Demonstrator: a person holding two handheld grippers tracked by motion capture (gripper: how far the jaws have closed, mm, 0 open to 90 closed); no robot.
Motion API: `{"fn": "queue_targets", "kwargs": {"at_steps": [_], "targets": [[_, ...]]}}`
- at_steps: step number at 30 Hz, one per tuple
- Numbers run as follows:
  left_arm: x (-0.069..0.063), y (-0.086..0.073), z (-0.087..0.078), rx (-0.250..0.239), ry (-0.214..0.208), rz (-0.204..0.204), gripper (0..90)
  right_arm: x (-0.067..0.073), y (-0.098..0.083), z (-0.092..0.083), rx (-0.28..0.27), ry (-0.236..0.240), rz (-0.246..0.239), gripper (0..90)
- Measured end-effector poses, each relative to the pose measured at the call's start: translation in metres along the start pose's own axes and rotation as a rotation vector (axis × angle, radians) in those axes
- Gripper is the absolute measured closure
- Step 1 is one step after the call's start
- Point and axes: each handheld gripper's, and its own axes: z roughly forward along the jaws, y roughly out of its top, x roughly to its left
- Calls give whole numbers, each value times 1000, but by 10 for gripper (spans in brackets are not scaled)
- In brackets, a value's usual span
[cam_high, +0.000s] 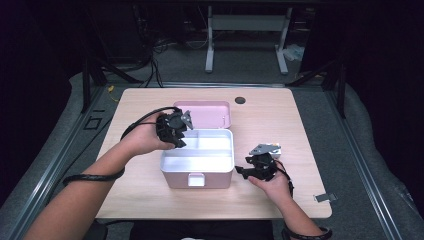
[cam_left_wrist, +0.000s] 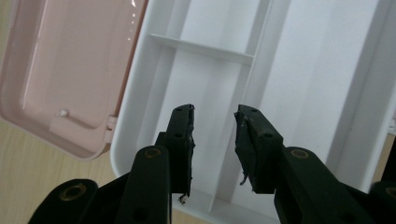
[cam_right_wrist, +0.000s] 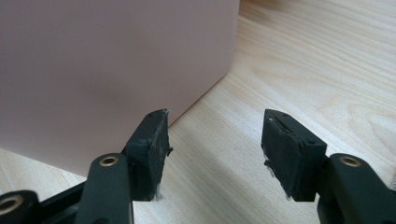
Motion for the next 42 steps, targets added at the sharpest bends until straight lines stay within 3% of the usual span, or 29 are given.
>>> {"fn": "queue_targets", "kwargs": {"at_steps": [17,26,36,42], "targets": [[-14,17,19,42,-33,47,748,0,0,0,-4,-5,-1,414],[-14,21,29,74,-37,58,790,-1,0,0,-4,-5,1,414],[-13,28,37,74,-48,58,818,-1,0,-1,-3,-5,1,414],[-14,33,42,108,-54,75,823,-2,0,-1,-2,-2,3,414]]}}
